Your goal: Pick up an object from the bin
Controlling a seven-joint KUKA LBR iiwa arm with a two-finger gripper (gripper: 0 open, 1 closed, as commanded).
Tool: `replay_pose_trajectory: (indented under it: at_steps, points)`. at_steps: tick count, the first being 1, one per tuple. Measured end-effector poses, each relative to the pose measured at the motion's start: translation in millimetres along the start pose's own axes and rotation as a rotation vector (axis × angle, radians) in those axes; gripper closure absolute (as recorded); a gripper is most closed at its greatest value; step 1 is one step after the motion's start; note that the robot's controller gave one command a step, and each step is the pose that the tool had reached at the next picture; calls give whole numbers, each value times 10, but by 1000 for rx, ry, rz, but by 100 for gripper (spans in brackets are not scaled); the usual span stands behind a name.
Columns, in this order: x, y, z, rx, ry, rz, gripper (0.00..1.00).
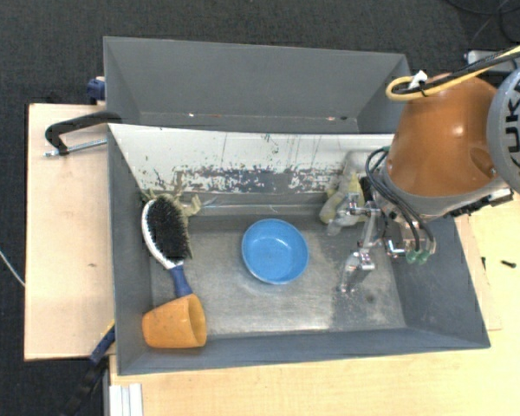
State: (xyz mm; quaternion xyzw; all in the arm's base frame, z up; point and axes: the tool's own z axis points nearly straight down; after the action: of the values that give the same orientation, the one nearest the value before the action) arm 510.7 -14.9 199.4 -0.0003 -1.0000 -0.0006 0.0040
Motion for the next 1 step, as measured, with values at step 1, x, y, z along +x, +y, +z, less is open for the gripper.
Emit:
replay_pose_trajectory:
  at_steps: [1]
  points:
    - [-525, 689, 1155, 2, -13, -176, 0]
